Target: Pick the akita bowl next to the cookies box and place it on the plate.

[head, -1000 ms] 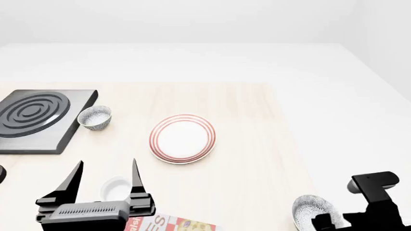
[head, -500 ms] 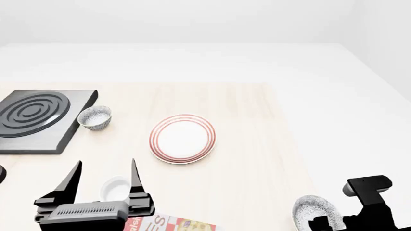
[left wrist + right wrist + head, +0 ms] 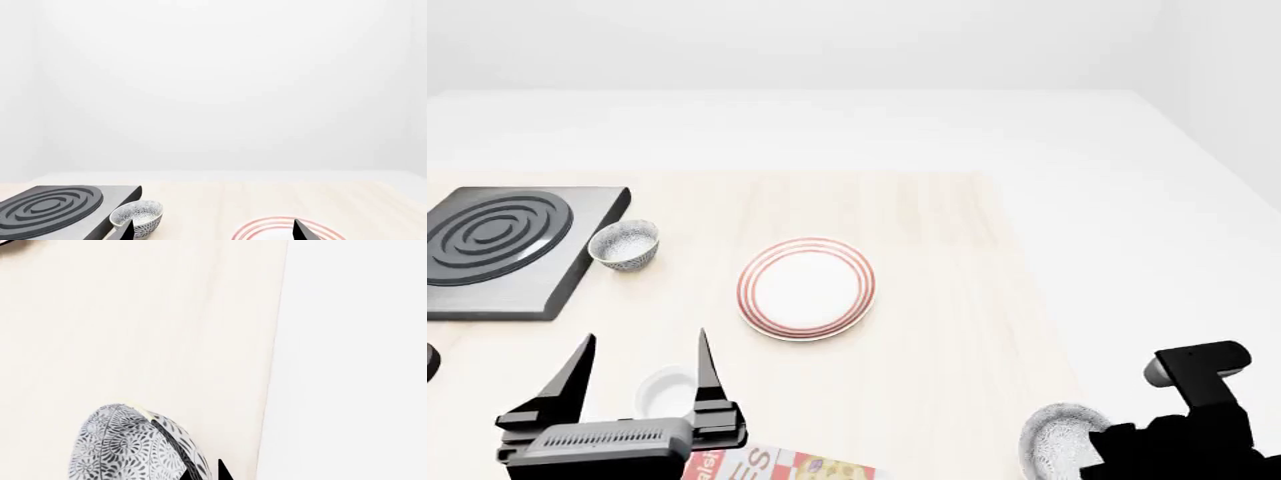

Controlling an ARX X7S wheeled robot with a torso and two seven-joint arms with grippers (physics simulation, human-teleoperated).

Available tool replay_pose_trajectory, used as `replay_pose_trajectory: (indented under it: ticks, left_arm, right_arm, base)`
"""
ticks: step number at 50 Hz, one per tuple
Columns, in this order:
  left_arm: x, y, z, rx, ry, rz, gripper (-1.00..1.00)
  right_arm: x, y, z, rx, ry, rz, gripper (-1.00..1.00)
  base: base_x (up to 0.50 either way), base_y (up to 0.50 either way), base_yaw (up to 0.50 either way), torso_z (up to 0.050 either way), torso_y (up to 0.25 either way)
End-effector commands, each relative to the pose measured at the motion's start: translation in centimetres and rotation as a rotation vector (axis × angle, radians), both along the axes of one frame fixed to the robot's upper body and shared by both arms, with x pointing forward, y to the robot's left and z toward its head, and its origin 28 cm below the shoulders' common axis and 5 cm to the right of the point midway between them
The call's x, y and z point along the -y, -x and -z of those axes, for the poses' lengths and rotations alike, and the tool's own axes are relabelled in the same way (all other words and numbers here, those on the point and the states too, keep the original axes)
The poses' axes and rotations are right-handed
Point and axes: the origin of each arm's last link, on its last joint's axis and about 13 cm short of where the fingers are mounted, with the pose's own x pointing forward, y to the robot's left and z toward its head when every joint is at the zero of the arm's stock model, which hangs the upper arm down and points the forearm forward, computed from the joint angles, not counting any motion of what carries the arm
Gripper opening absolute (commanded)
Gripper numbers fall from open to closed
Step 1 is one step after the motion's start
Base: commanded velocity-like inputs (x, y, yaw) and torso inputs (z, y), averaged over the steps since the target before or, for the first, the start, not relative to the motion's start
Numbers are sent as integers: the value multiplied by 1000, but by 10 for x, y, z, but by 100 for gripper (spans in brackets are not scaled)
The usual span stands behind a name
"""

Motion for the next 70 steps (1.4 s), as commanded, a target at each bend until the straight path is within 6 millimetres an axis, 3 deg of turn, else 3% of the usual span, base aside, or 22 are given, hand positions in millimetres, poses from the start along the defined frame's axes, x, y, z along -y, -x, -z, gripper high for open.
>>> replay_pose_trajectory:
  ticks: [1,13,22,26,39,49,58,70]
  left_arm:
    - [0,0,0,0,1,-1,100]
    - [0,0,1,-1,1,0,100]
    - [0,-1,0,-1,5,-1,100]
    - [0,-1,0,0,6,1,100]
    - [-1,0,0,2,13,6,100]
    - [-1,0,0,1,17,10,100]
    - [-1,0,-2,11,22,14,100]
    - [-1,-1,0,8,28,20,100]
  right_arm:
    - [-9,-6,-38,107,0,-35,-100]
    - [-23,-23,-81,241,-24,-59,-100]
    - [-51,-55,-117,366,-40,-120,-100]
    - [-72,-82,-132,430,-62,-145,-100]
    - [-116,-157,-129,483,-125,-139,-100]
    - [-150,-192,-132,521,-163,-142,-100]
    - [-178,-225,-121,571,-178,-149,-100]
    - [-197,-230,-99,628,-226,-120,-100]
  base:
    - [0,0,0,0,0]
    - [0,0,0,0,0]
    - [0,0,0,0,0]
    - [0,0,0,0,0]
    - [0,0,0,0,0]
    - [0,0,0,0,0]
    - [0,0,0,0,0]
    - [0,0,0,0,0]
